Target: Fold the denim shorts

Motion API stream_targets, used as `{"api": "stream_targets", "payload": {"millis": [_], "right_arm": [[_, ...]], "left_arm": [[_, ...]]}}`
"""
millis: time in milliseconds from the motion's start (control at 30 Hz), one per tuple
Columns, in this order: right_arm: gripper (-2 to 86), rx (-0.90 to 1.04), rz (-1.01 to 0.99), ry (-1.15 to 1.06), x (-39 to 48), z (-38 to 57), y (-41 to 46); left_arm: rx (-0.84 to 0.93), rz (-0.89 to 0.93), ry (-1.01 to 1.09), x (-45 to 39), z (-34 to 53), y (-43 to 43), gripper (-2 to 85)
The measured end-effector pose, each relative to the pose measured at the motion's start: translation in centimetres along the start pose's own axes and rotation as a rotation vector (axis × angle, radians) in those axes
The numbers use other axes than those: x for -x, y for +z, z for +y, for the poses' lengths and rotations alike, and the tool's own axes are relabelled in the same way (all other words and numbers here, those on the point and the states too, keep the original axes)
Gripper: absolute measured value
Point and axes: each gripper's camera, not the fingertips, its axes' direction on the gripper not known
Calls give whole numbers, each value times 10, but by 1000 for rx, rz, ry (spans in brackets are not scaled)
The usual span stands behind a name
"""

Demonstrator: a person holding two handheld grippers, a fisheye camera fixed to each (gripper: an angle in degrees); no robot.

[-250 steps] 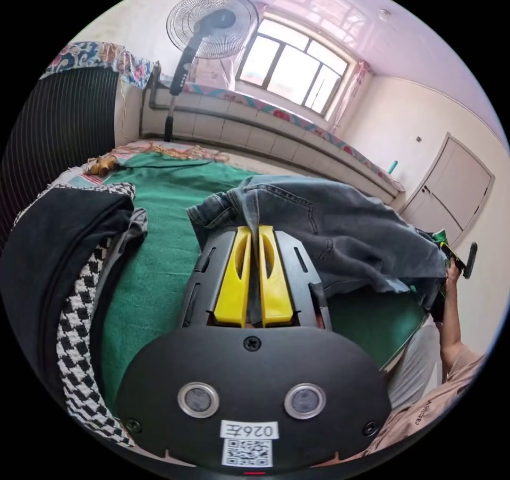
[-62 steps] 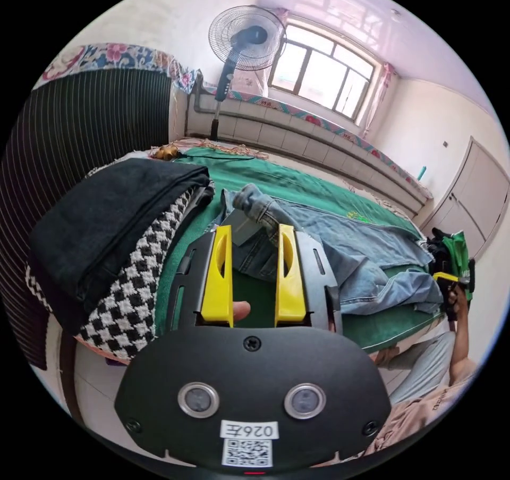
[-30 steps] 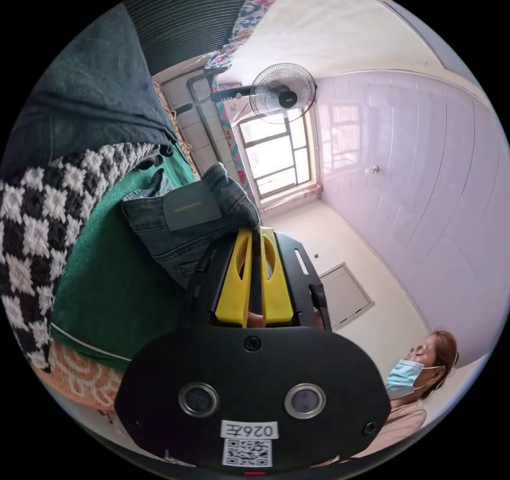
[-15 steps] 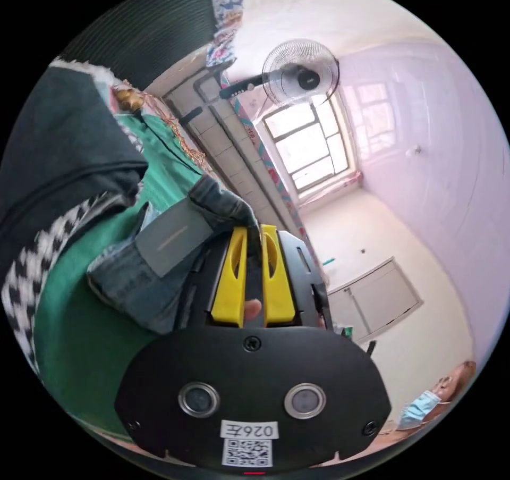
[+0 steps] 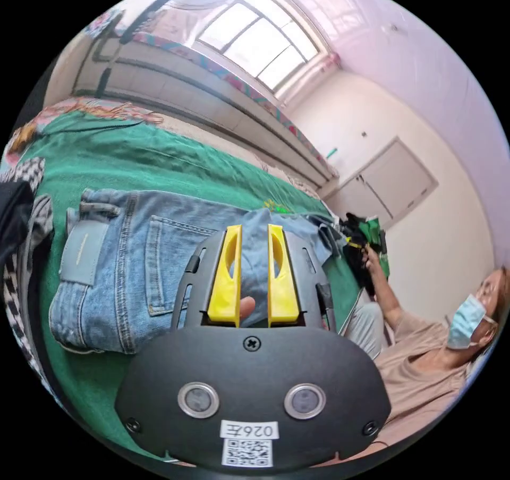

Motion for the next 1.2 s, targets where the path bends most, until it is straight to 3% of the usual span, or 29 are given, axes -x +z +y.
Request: {"api": "stream_targets", "payload": {"millis": [100,233,300,367,400,533,700,833,1000,1067,1133,1200], "right_arm": [[89,-13,-16,35,2,-21,5],[136,-44,147,-137,49,-56,28],[102,19,180,-246,72,-69,53],[7,197,240,-336,95,-87,85],[3,170,275,-330,99,-91,81],[7,-152,323,-229,116,-140,6],[75,37,433,-247,136,-205,26],[41,-53,413,-309,167,-179,17],[-5,-153,239,-564,221,-116,36],[-8,-105,100,-699,249,-102,56],[-9,-23,169,-776,266,-109,84],[-9,-45,188,-725,266,-131,79]], "left_arm": [[102,-59,155,-45,-22,36,105],[238,-41,248,-80,-40,89,106],[323,-74,263,-87,-45,117,105],[424,-106,269,-92,-51,142,103],[447,-135,271,-97,-56,149,100],[378,-269,360,-125,-74,140,64],[423,-311,359,-131,-91,154,57],[333,-364,318,-139,-108,127,1],[170,-456,303,-149,-126,87,-9],[183,-543,285,-142,-132,93,-9],[333,-633,214,-116,-142,124,-9],[285,-575,136,-112,-156,111,-10]]}}
